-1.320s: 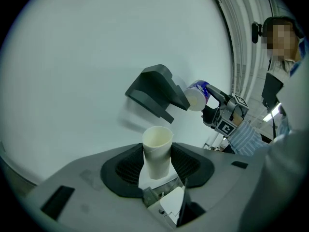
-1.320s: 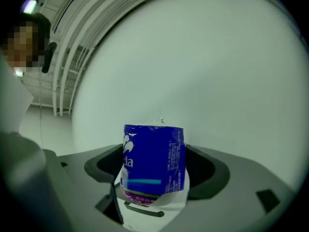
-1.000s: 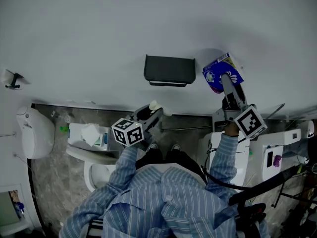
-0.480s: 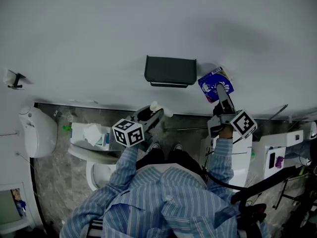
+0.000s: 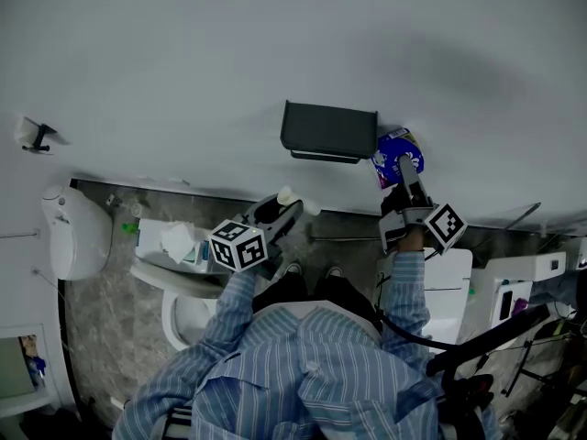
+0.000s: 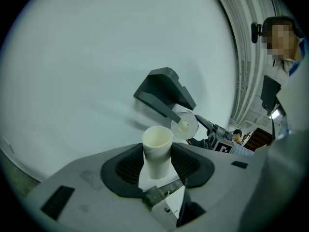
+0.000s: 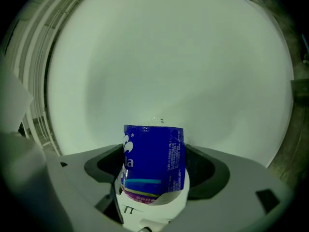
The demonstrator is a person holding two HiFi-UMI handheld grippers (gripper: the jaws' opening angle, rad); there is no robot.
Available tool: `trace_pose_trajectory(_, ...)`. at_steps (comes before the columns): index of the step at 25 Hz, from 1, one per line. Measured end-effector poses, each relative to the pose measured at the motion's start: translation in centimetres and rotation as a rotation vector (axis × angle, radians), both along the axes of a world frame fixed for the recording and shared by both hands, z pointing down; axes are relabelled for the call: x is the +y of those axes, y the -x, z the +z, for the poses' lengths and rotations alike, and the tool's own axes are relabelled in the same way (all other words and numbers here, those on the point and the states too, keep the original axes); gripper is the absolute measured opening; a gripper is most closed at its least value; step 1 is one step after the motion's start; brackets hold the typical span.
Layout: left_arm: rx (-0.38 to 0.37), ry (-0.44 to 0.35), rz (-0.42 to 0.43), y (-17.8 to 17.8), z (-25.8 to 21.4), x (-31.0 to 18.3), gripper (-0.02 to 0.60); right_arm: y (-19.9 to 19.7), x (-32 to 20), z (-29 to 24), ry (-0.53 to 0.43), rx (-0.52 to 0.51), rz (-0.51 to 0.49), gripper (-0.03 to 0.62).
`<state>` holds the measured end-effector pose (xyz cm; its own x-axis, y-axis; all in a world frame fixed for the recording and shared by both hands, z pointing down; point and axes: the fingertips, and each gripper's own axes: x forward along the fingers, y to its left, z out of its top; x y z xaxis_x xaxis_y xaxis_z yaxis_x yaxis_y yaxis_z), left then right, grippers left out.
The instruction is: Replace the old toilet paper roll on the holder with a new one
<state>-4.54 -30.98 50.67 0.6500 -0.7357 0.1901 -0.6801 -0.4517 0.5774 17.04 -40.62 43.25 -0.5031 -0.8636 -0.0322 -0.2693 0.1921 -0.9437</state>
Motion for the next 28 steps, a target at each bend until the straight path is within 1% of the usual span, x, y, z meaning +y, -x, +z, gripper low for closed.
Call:
trace_pose_trajectory(2,0.0,0.001,-0.01,0.4,0.1,0.1,0.176,0.2,-0.1,0.2,0.001,-0.024,-0.001,0.403)
trace_pose_trajectory(6,0.004,0.004,-0.02,1.9,0.5,0.0,0.176,1.8,-0.2,0.6,0.015,-0.067,-0.007,0.403)
trace_pose_trajectory(12,0.008,0.003,-0.011,2.2,0.5,0.1,0.176,3.6,0.1,1.7,0.057,-0.137,-0.014,0.402)
trace_pose_trajectory(21,0.016,0.004,-0.012,2.9,0.7,0.2,0.176,8.4,1.1,1.9,0.074,-0.167,-0.123,0.4)
trace_pose_trajectory(28,0.033,0.003,-0.016,5.9,1.2,0.5,0.176,14.4,2.4,2.6,0.091,-0.153,-0.21,0.394)
